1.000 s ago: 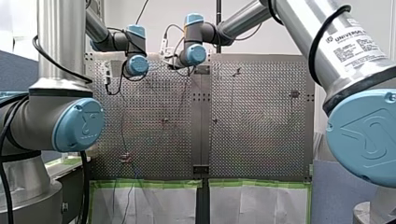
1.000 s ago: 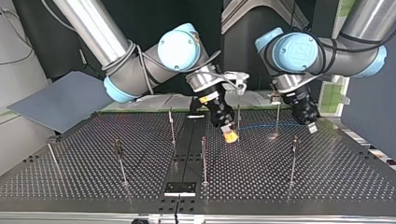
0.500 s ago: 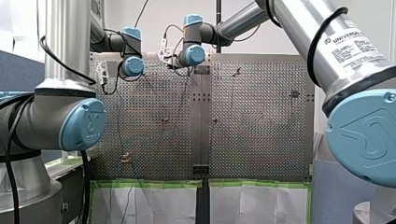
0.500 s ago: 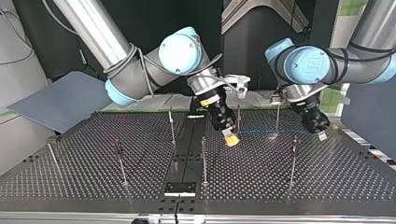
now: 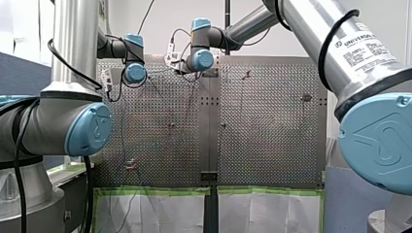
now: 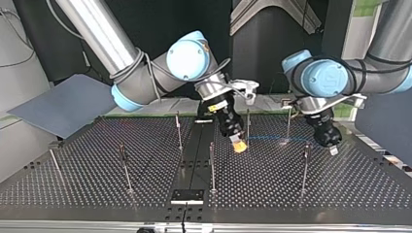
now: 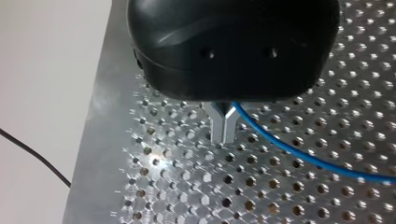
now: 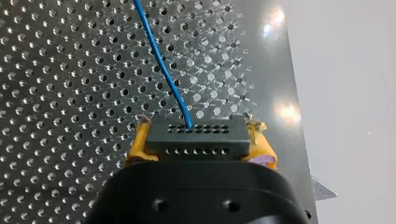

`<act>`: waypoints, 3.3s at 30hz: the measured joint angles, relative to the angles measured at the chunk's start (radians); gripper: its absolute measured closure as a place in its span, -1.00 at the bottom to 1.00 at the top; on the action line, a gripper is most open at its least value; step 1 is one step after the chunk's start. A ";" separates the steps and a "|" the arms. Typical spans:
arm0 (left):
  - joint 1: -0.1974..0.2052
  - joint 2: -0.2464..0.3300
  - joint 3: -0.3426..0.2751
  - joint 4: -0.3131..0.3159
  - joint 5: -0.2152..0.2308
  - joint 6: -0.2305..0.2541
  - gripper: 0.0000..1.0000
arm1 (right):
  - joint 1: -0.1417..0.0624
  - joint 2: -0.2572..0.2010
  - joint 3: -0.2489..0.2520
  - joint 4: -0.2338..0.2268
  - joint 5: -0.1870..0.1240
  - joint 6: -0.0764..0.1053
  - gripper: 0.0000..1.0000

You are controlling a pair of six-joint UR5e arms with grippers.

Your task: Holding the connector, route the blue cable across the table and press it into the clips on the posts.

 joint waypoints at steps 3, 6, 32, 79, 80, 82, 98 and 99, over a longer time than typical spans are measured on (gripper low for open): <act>0.010 -0.001 0.005 0.004 0.028 -0.012 0.97 | -0.003 0.001 -0.002 -0.001 0.000 0.000 1.00; 0.020 -0.004 0.008 0.009 0.055 -0.019 0.97 | -0.006 0.002 -0.006 -0.001 0.002 0.000 1.00; 0.097 -0.108 0.078 0.044 0.162 -0.120 -0.07 | -0.035 0.008 -0.020 -0.004 0.010 -0.006 1.00; 0.070 0.164 -0.091 -0.298 0.320 -0.299 -1.00 | -0.031 0.011 -0.020 0.006 0.014 -0.012 1.00; 0.070 0.173 -0.091 -0.300 0.328 -0.299 -1.00 | -0.033 0.011 -0.020 0.007 0.015 -0.012 1.00; 0.068 0.192 -0.091 -0.305 0.347 -0.297 -1.00 | -0.035 0.011 -0.020 0.009 0.018 -0.010 1.00; 0.008 0.326 -0.091 -0.342 0.480 -0.222 -1.00 | -0.045 0.013 -0.020 0.015 0.026 -0.007 1.00; 0.003 0.330 -0.091 -0.342 0.491 -0.218 -1.00 | -0.045 0.013 -0.020 0.015 0.026 -0.007 1.00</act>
